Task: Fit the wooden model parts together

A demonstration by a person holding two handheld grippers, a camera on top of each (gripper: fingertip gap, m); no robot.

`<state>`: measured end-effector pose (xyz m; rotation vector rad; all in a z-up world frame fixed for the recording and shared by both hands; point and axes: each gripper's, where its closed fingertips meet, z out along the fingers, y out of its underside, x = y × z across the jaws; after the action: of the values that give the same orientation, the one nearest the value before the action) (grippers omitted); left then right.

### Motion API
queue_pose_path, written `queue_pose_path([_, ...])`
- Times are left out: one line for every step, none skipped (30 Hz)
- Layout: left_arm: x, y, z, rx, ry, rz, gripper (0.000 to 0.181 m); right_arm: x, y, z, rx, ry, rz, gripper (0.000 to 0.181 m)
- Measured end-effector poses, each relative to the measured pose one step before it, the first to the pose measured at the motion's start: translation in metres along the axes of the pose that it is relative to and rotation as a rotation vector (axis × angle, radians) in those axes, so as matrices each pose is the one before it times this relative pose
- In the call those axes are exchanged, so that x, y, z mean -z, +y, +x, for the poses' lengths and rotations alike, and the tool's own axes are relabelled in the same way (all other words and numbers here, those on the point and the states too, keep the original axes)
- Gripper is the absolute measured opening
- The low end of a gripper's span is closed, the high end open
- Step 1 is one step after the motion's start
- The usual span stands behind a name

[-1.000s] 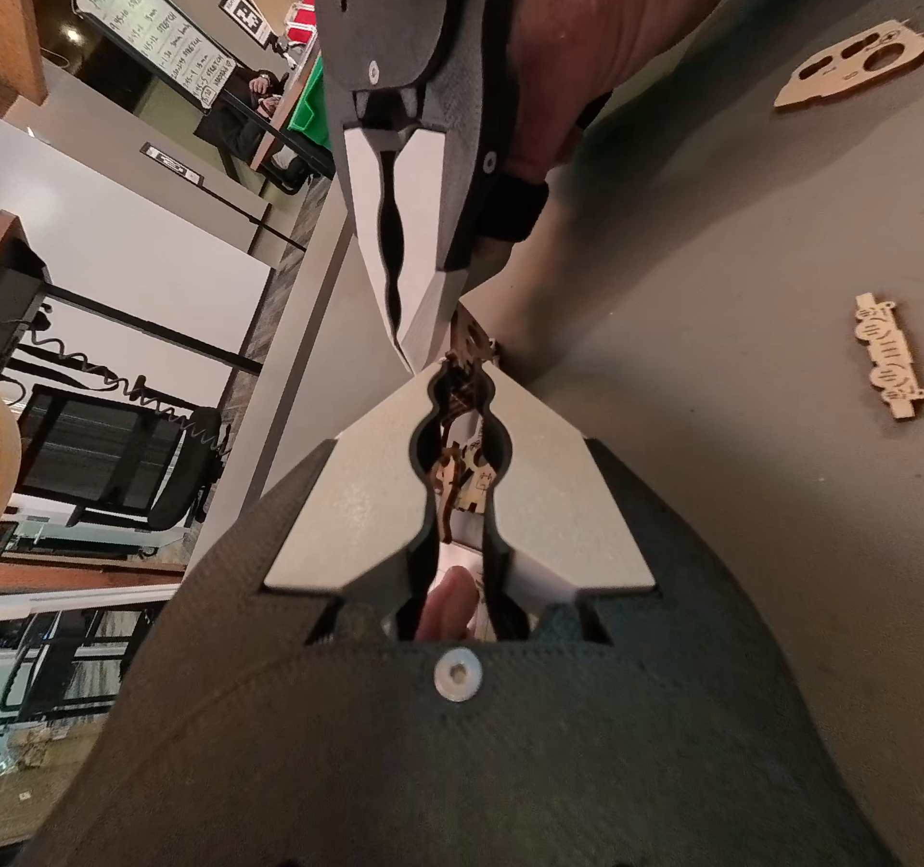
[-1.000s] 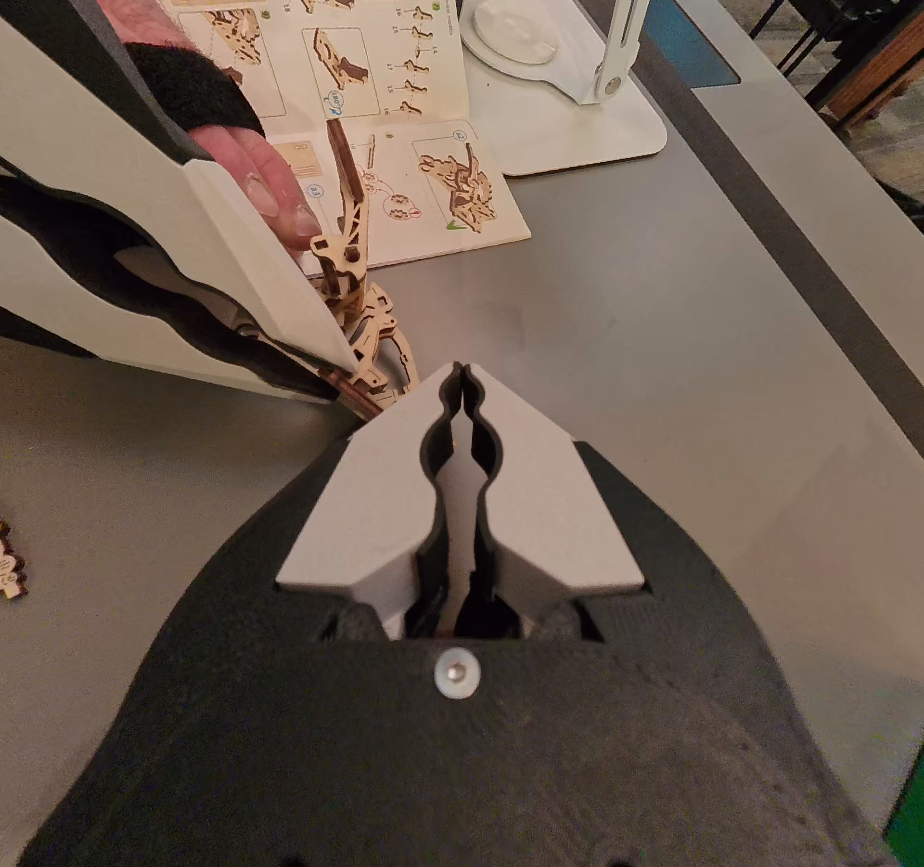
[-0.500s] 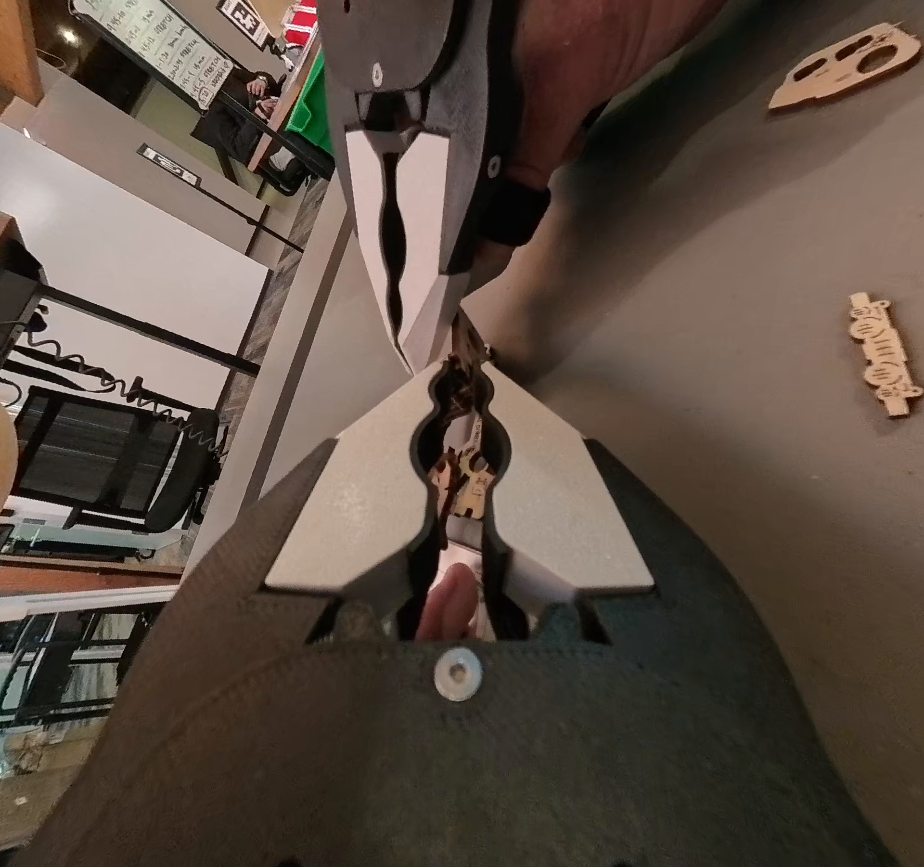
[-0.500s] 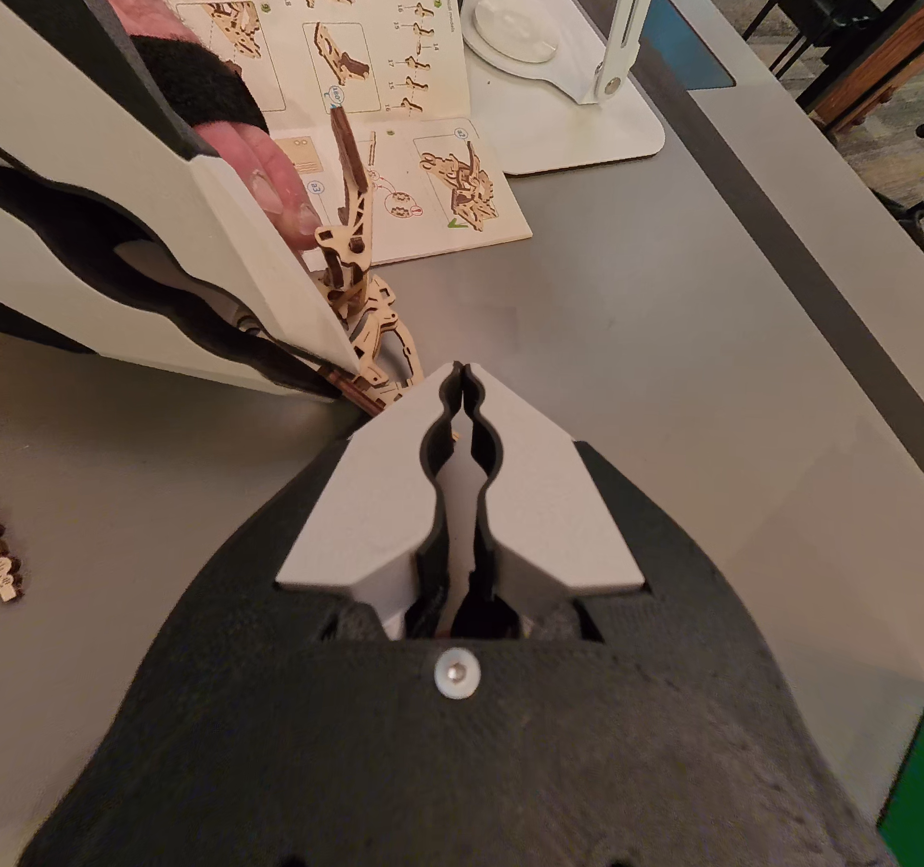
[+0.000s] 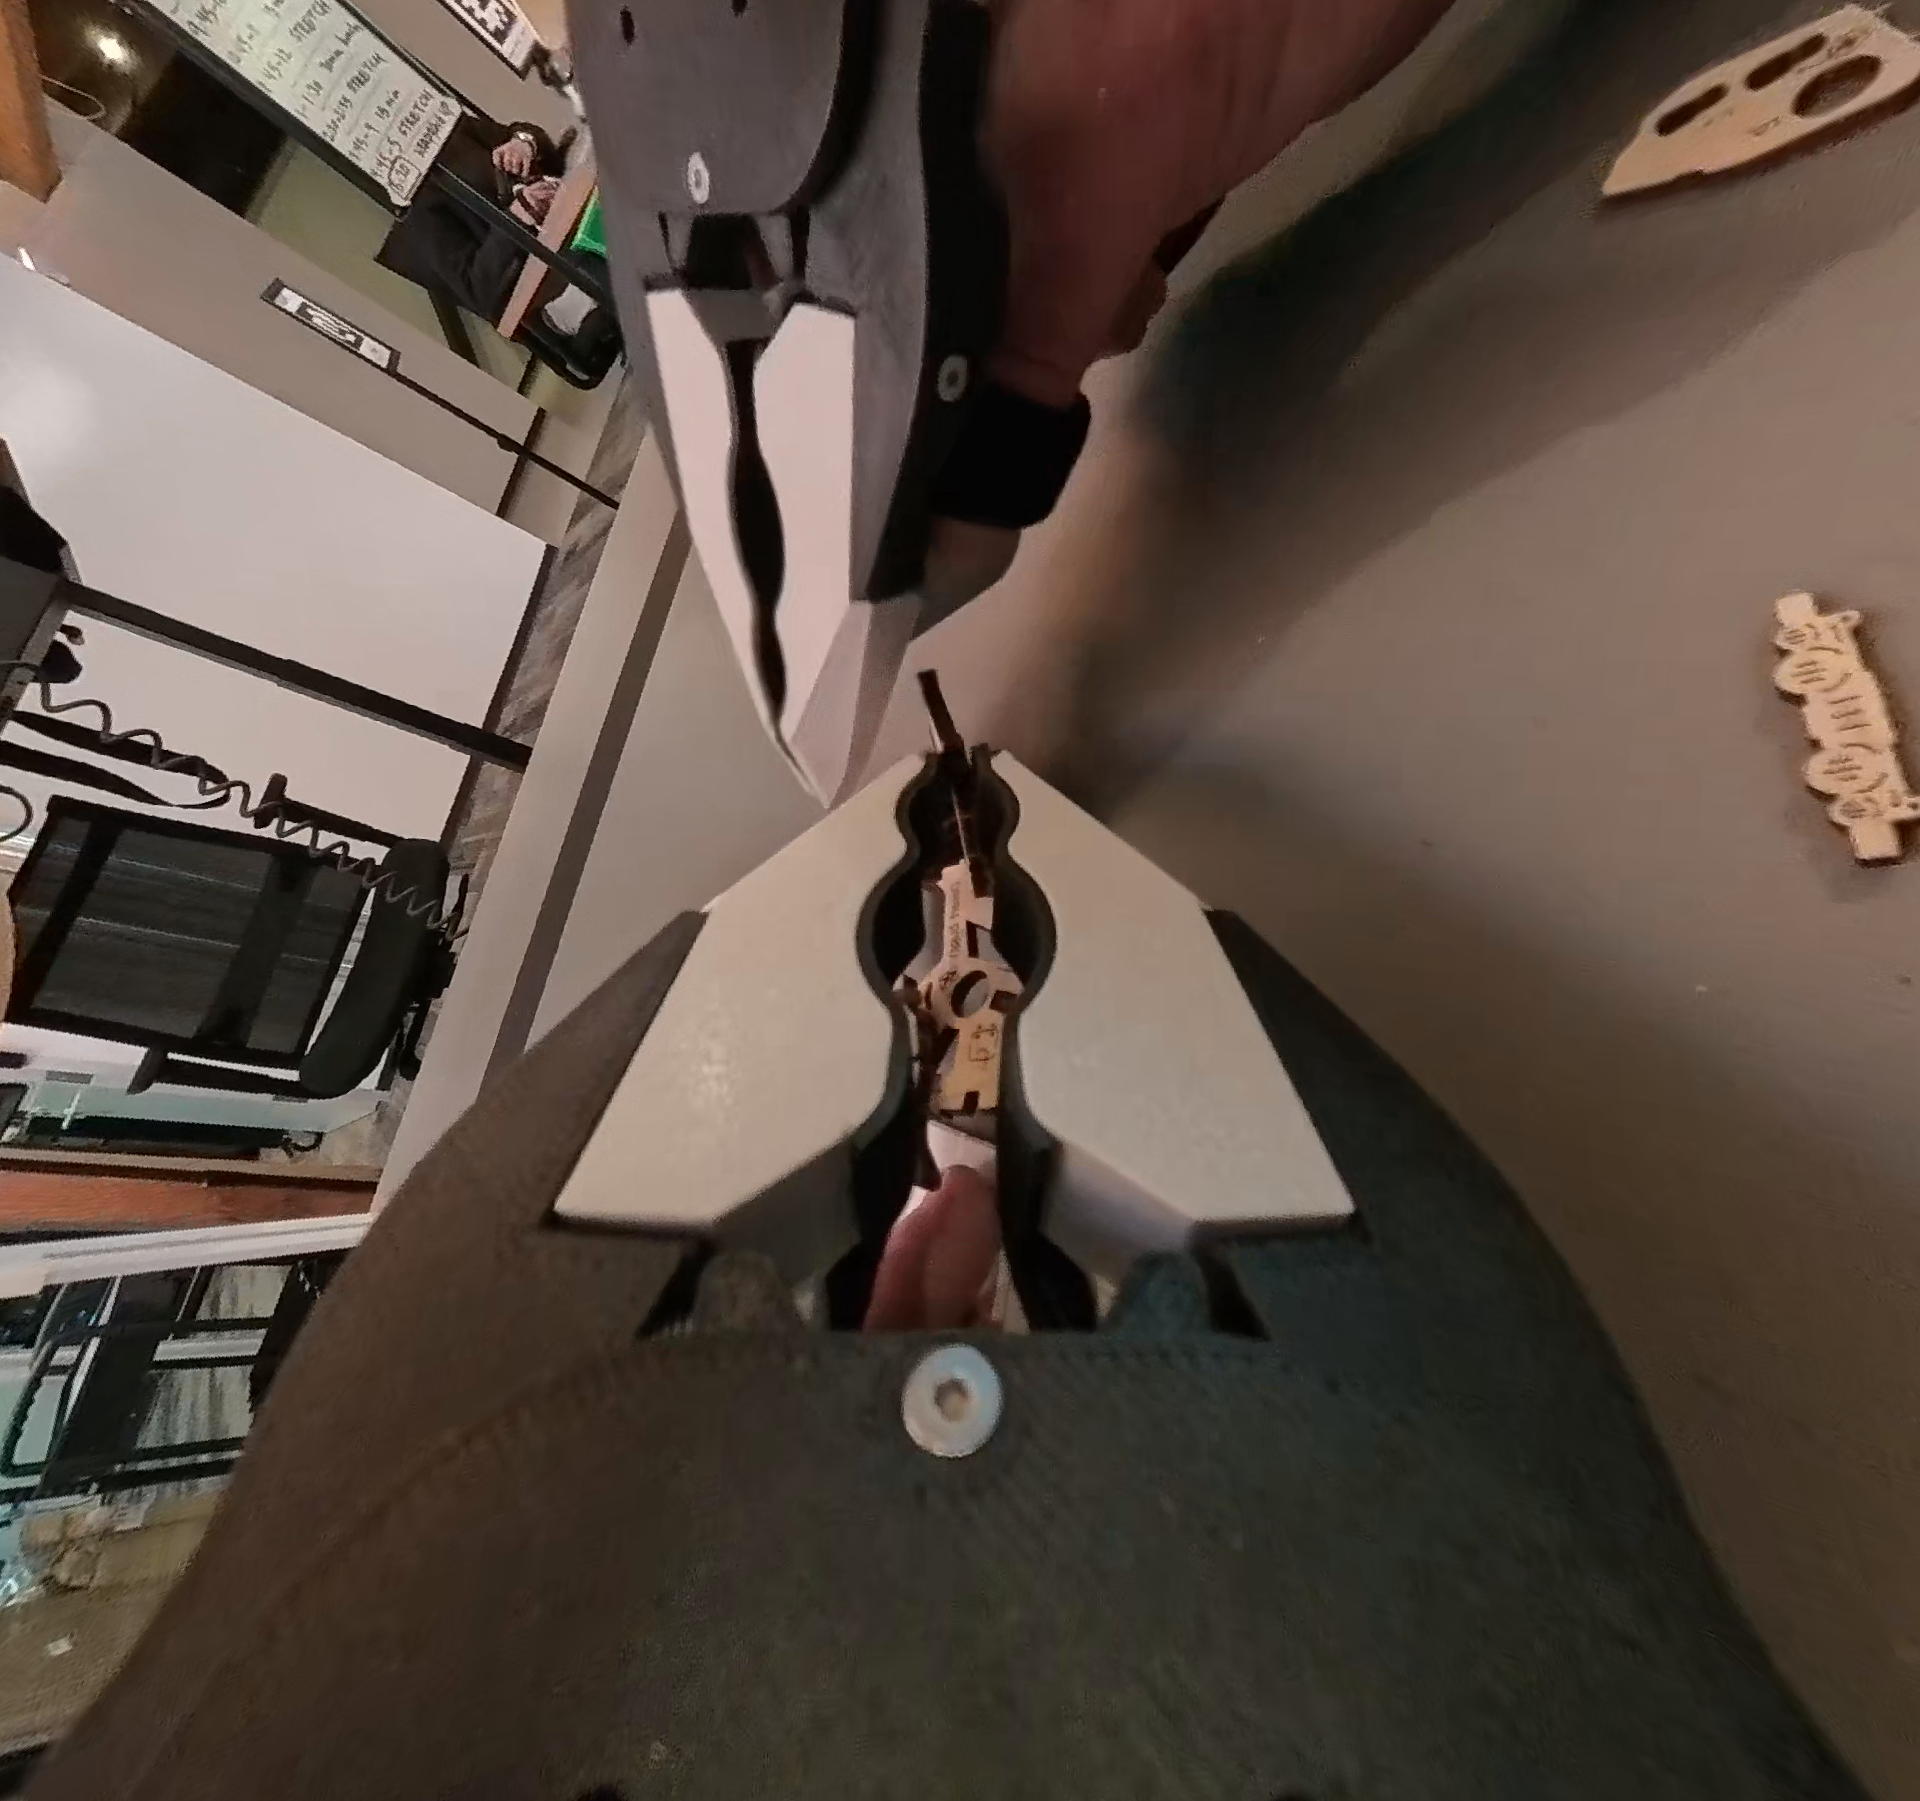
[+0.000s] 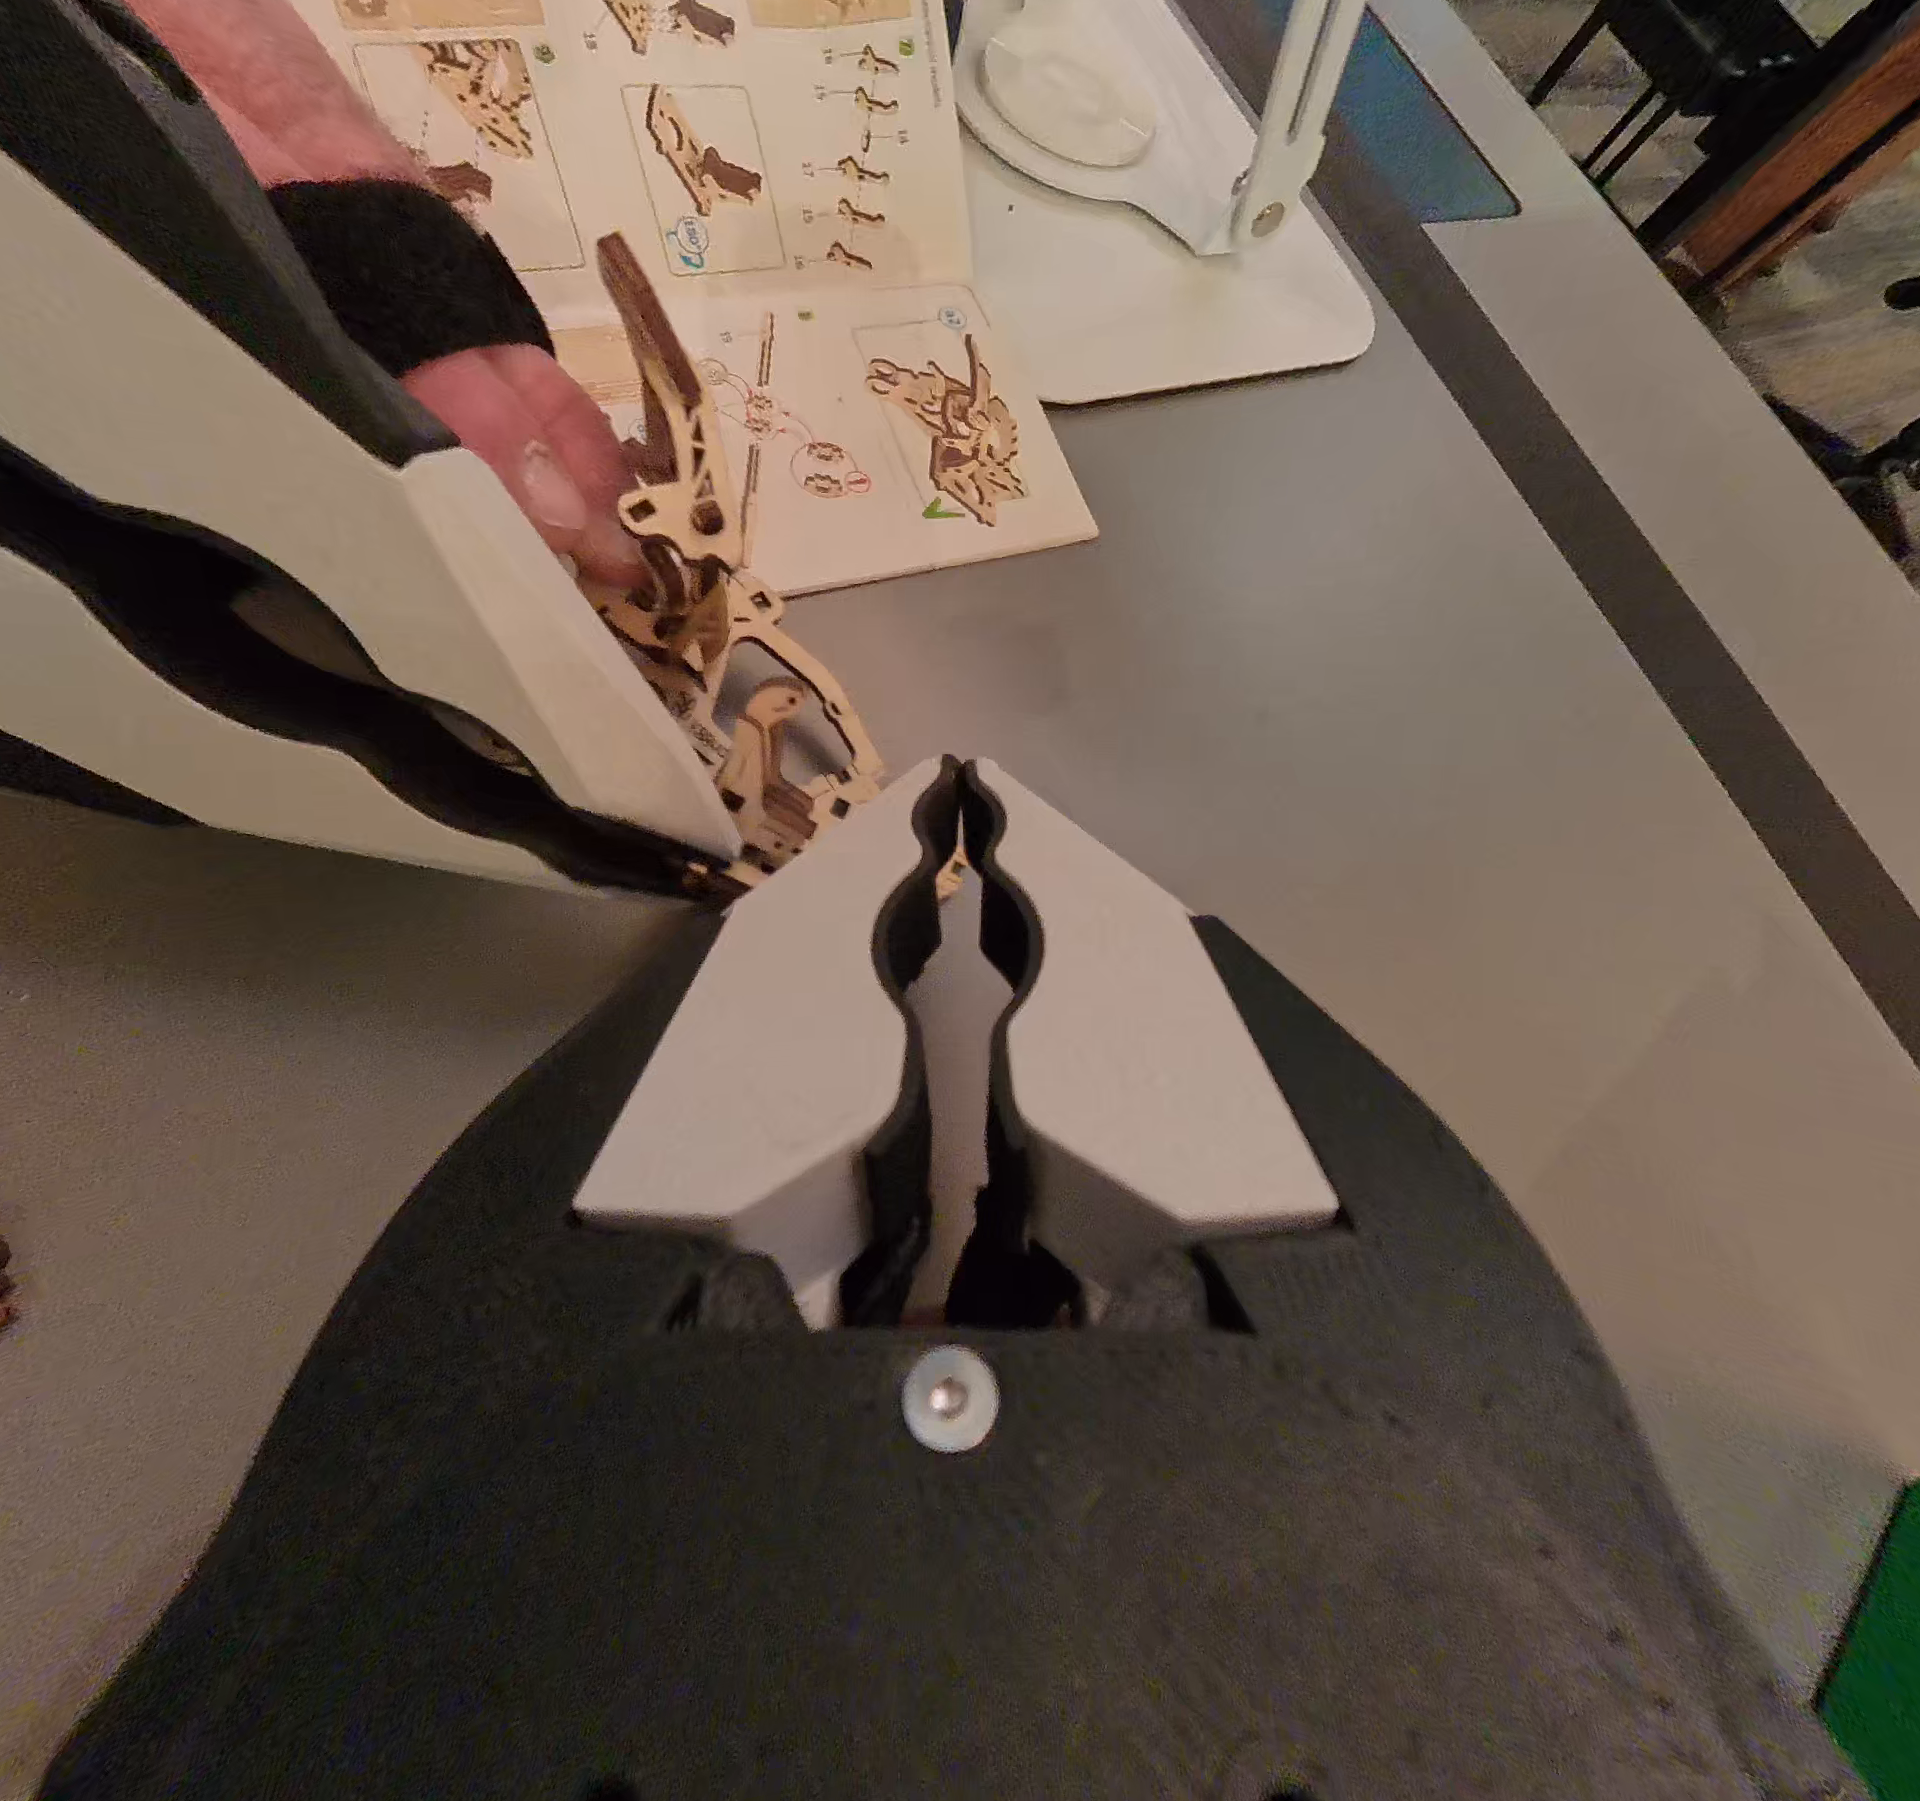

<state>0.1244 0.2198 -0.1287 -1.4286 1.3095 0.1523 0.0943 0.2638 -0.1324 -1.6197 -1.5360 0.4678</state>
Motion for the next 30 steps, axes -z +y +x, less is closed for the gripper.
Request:
queue_pose_path([-0.00008,-0.00001,0.00001,-0.0021,-0.002,-0.0006,0.003,0.00129,0.00097,0.00233,-0.0129,-0.0048,-0.0007,0.0])
queue_pose_path([0.00007,-0.00006,-0.00005,-0.0023,-0.0021,-0.0003,0.003,0.00131,0.00256,0.00321,-0.0153,0.0004,-0.0063,0.0])
queue_pose_path([0.00024,-0.00014,-0.00028,-0.0018,-0.003,0.0012,0.003,0.00329,0.00051,0.00442,-0.0168,0.0049,0.0068,0.0])
queue_pose_path([0.00004,-0.00011,0.00007,-0.0012,-0.0006,0.0003,0.003,0.00465,-0.00028,0.00434,-0.0211,-0.0007,0.0102,0.0])
queue_pose_path([0.0,-0.00003,-0.00014,-0.0017,-0.0025,-0.0004,0.003,0.00436,0.00068,0.00412,-0.0227,-0.0024,0.0067,0.0])
queue_pose_path([0.00055,-0.00033,-0.00028,-0.0009,-0.0023,0.002,0.004,0.00391,0.00112,0.00416,-0.0218,0.0006,0.0074,0.0])
queue_pose_path([0.00028,-0.00068,0.00047,0.0006,0.0039,0.0049,0.009,0.00217,0.00213,0.00101,-0.0213,-0.0138,-0.0017,0.001])
queue_pose_path([0.0,0.00011,-0.00014,0.0023,0.0009,-0.001,0.011,0.00026,0.00416,-0.00184,-0.0108,-0.0239,-0.0167,0.002])
queue_pose_path([0.00039,0.0,-0.00102,0.005,-0.0038,0.0005,0.013,-0.00041,0.00374,-0.00111,0.0046,-0.0106,-0.0118,0.006])
queue_pose_path([0.00111,-0.00082,-0.00135,0.0104,-0.0018,0.0078,0.014,-0.00039,0.00269,0.00025,0.0067,-0.0016,-0.0039,0.011])
queue_pose_path([0.00098,-0.00018,-0.00124,0.0147,0.0026,0.0047,0.014,-0.00034,0.0042,0.00048,-0.0046,-0.0092,-0.0185,0.015])
queue_pose_path([0.00105,0.00092,-0.001,0.01,0.0,-0.0023,0.015,0.0003,0.00458,0.00126,-0.0102,-0.009,-0.0262,0.019])
queue_pose_path([0.00103,0.00076,-0.00103,0.0043,-0.004,-0.0016,0.016,0.00211,0.00097,0.00177,-0.001,-0.0033,-0.0055,0.021])
queue_pose_path([0.00113,0.00001,-0.00112,0.0057,-0.0036,0.0025,0.016,0.00313,-0.00171,0.0005,0.0061,-0.0097,0.0107,0.019])
queue_pose_path([0.00088,0.00014,-0.00201,0.012,-0.0056,0.0003,0.018,0.00234,-0.00088,-0.00098,-0.0021,-0.0222,0.0013,0.02])
queue_pose_path([0.00091,0.0002,-0.00147,0.0157,0.0001,0.0003,0.02,0.00108,0.00029,-0.00177,-0.0122,-0.0323,-0.0094,0.024])
queue_pose_path([0.00169,-0.00128,-0.00322,0.0155,-0.0082,0.0101,0.02,-0.00002,0.00024,-0.00248,-0.0105,-0.0358,-0.0094,0.024])
queue_pose_path([0.0021,-0.00082,-0.00506,0.0184,-0.0159,0.0033,0.021,-0.00034,0.00006,-0.00173,-0.0034,-0.0288,-0.0072,0.024])
queue_pose_path([0.00255,-0.00061,-0.00476,0.0146,-0.0124,-0.0008,0.024,-0.00033,0.00026,-0.00145,0.0003,-0.0258,-0.0088,0.027])
queue_pose_path([0.00323,-0.00117,-0.00555,0.0112,-0.023,0.0063,0.025,-0.00025,0.00033,-0.00068,0.0005,-0.0189,-0.0113,0.029])
queue_pose_path([0.00256,-0.00022,-0.00396,0.0115,-0.0139,0.0011,0.027,0.00031,-0.00024,-0.00021,0.0002,-0.011,-0.0062,0.031])
queue_pose_path([0.00164,0.00115,-0.00058,0.0136,0.0076,-0.0078,0.032,0.00023,0.00005,-0.00232,0.001,-0.0202,-0.0056,0.032])
queue_pose_path([0.0016,0.00163,0.00004,0.0096,0.0088,-0.007,0.036,0.00031,0.00249,-0.00299,0.0054,-0.0182,-0.0186,0.033])
queue_pose_path([0.00217,0.0013,-0.00167,0.0097,-0.0034,-0.0008,0.039,0.0011,0.00343,0.00031,0.0093,0.0081,-0.0228,0.034])
queue_pose_path([0.00187,0.00097,-0.00027,0.0139,0.0118,-0.0015,0.044,0.0021,0.0016,0.00056,0.0076,0.0096,-0.0062,0.034])
queue_pose_path([0.00077,0.00297,-0.0005,0.0117,0.0173,-0.0176,0.052,0.00219,-0.00068,-0.00123,0.0005,-0.0083,0.0072,0.034])
queue_pose_path([-0.00009,0.00393,-0.00182,0.0076,0.0167,-0.0252,0.059,0.00205,-0.00184,-0.00077,0.0043,-0.0063,0.0073,0.034])
queue_pose_path([-0.00038,0.00288,-0.00401,0.0111,0.0085,-0.0172,0.069,0.00136,-0.00281,-0.00109,0.0269,-0.0007,0.0083,0.034])
queue_pose_path([-0.0016,0.00378,-0.00294,0.0239,0.0229,-0.0226,0.079,0.00034,-0.00407,-0.00233,0.0412,-0.0003,0.0108,0.032])
queue_pose_path([-0.00256,0.00603,-0.0014,0.0408,0.0372,-0.0387,0.091,-0.00048,-0.00448,-0.00175,0.0333,0.0005,0.0055,0.03])
